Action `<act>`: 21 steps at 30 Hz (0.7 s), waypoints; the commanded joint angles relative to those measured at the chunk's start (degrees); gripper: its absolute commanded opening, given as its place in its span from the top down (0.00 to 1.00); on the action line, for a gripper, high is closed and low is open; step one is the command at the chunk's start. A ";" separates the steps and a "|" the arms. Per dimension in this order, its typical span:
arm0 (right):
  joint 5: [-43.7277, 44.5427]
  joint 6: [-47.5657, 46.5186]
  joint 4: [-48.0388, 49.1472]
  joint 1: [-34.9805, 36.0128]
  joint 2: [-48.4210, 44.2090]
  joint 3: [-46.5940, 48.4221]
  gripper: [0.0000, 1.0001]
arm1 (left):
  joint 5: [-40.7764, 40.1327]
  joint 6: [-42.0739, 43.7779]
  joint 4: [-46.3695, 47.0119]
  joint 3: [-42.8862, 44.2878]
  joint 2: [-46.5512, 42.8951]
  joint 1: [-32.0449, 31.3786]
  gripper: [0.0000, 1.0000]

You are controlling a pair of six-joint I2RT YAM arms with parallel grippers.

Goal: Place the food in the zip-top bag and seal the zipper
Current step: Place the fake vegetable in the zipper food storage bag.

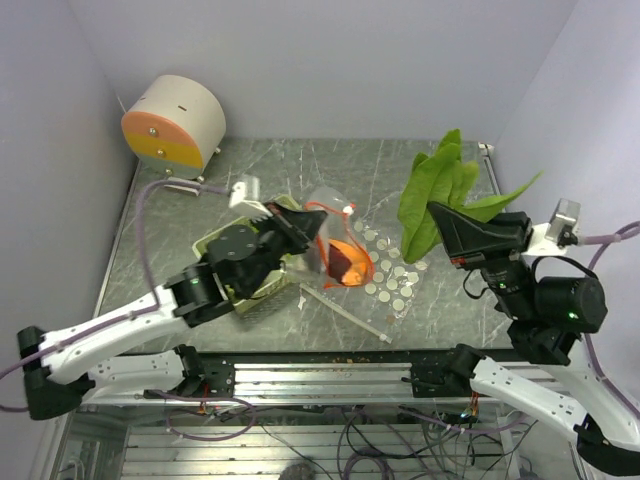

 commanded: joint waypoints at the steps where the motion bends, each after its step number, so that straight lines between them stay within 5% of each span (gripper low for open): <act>1: -1.96 -1.29 -4.35 -0.09 -3.20 -0.02 1.00 | 7.74 -7.64 15.84 -1.88 6.88 -0.03 0.93; 10: -2.78 -3.57 -4.26 -0.08 -4.15 -3.83 1.00 | 13.53 -20.73 31.26 -10.06 19.37 0.42 0.93; 21: -4.56 -3.05 1.40 -0.10 -2.37 -11.67 1.00 | 15.93 -22.77 26.47 -13.25 17.74 5.02 0.93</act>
